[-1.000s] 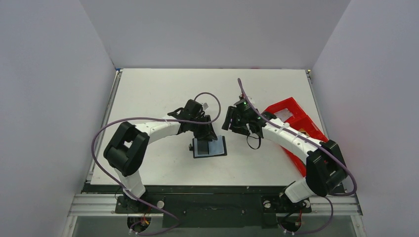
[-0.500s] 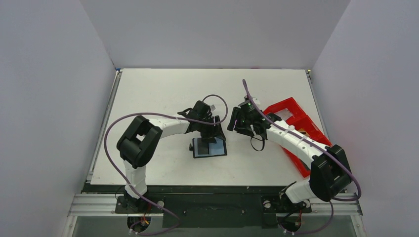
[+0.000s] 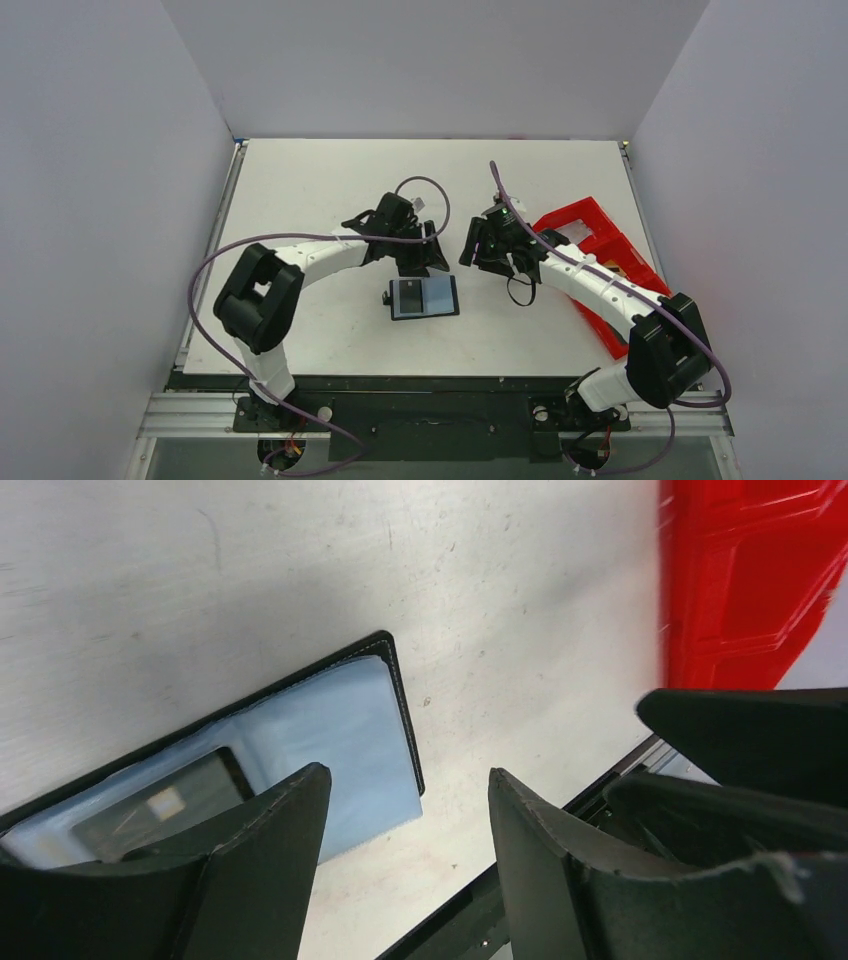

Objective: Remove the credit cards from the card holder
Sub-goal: Remove the credit card from the card holder.

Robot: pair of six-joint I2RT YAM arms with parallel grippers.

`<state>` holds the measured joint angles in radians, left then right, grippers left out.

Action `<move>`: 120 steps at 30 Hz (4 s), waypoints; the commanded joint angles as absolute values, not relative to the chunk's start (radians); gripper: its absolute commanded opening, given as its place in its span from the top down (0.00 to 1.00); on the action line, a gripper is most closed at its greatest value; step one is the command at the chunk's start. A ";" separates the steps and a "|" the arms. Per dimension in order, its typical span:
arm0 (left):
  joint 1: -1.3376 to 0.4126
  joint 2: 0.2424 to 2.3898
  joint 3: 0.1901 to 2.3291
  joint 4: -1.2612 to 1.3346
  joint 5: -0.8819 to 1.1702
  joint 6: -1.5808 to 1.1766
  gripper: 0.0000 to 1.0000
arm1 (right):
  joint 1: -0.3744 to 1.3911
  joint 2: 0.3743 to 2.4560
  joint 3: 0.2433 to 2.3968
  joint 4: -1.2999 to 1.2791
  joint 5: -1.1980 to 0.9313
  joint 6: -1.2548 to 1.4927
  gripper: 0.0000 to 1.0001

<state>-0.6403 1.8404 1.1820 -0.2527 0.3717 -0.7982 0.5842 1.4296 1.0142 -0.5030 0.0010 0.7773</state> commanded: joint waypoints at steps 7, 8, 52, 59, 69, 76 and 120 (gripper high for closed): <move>-0.540 1.619 1.002 -0.295 0.312 -0.747 0.42 | 0.667 1.473 1.072 -0.433 -0.058 0.805 0.41; -0.534 1.614 0.981 -0.296 0.312 -0.745 0.42 | 0.675 1.491 1.083 -0.426 -0.062 0.807 0.41; -0.574 1.702 0.967 -0.245 0.316 -0.766 0.43 | 0.678 1.531 1.021 -0.320 -0.117 0.855 0.42; -0.583 1.715 0.975 -0.239 0.316 -0.782 0.43 | 0.636 1.524 0.934 -0.194 -0.237 0.921 0.50; -0.585 1.719 0.973 -0.231 0.320 -0.797 0.43 | 0.610 1.582 0.825 0.039 -0.357 1.029 0.66; -0.586 1.719 0.978 -0.234 0.320 -0.797 0.44 | 0.620 1.647 0.797 0.121 -0.381 1.072 0.71; -0.620 1.785 1.021 -0.294 0.261 -0.820 0.44 | 0.622 1.745 0.706 0.270 -0.399 1.107 0.81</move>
<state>-0.6075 1.7466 1.0019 -0.2756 0.3107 -0.8093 0.6258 1.7466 0.7387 0.2199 -0.3927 1.1069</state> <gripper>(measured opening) 0.561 0.189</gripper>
